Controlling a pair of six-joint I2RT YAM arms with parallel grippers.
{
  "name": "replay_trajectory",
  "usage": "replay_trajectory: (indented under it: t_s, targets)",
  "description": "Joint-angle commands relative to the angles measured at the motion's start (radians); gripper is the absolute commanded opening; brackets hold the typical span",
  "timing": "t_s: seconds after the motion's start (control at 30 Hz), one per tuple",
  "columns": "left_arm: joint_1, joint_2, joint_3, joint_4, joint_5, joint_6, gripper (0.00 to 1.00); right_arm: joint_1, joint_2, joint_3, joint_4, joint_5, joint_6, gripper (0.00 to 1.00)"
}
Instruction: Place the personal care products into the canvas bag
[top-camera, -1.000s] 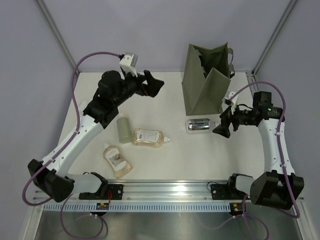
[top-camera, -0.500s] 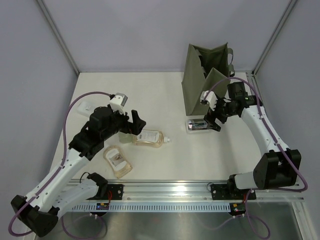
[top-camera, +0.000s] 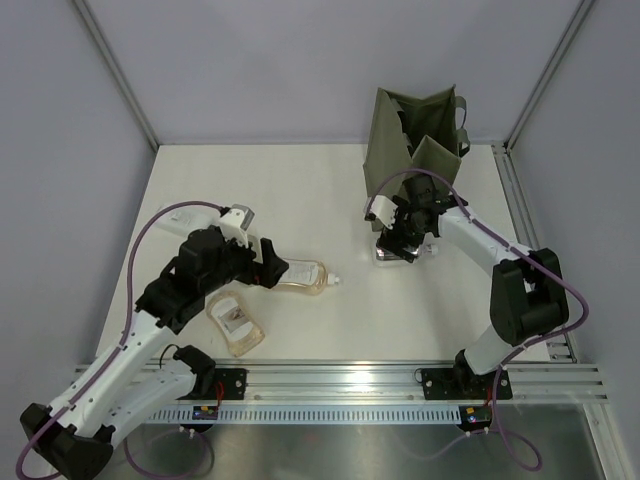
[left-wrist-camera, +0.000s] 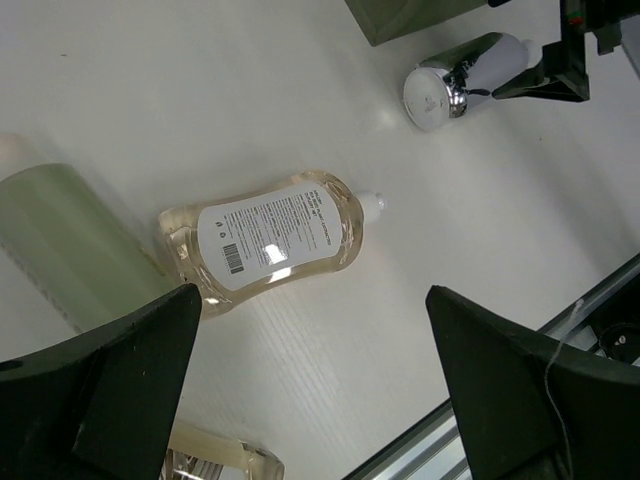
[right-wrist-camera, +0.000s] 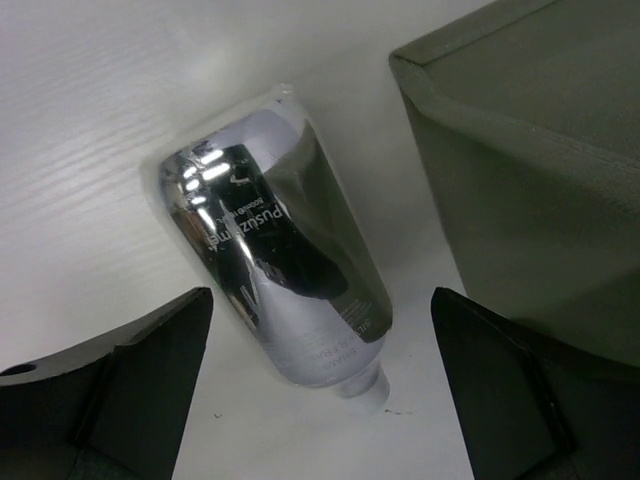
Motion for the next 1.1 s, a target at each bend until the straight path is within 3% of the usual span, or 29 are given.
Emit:
replay_trajectory:
  t_s: [0.0,0.37,0.47,0.57,0.6,0.73,0.8,0.87,1.07]
  targets:
    - [0.005,-0.054,-0.017,0.017,0.032,-0.025,0.99,0.015,0.024,-0.003,0.077,0.104,0.006,1.0]
    - [0.003,-0.095,-0.049,0.005,0.048,-0.091,0.99,0.047,0.184,0.03,-0.017,0.104,-0.115,0.99]
    - [0.005,-0.12,-0.063,0.007,0.051,-0.123,0.99,0.054,0.202,0.027,-0.017,0.104,-0.114,0.94]
    - [0.003,-0.143,-0.08,0.016,0.051,-0.15,0.99,0.056,0.224,0.039,-0.039,0.098,-0.092,0.77]
    - [0.005,-0.146,-0.08,0.02,0.051,-0.157,0.99,0.054,0.23,0.045,-0.05,0.092,-0.074,0.63]
    - [0.003,-0.145,-0.083,0.025,0.061,-0.197,0.99,0.054,0.207,0.03,-0.06,0.052,-0.023,0.32]
    - [0.005,-0.14,-0.089,0.026,0.064,-0.215,0.99,0.056,0.183,0.022,-0.066,0.008,0.022,0.21]
    - [0.003,-0.14,-0.092,0.026,0.065,-0.226,0.99,0.054,0.129,0.014,-0.086,-0.058,0.064,0.01]
    - [0.005,-0.14,-0.121,0.083,0.103,-0.244,0.99,0.054,-0.047,-0.002,-0.133,-0.319,0.276,0.0]
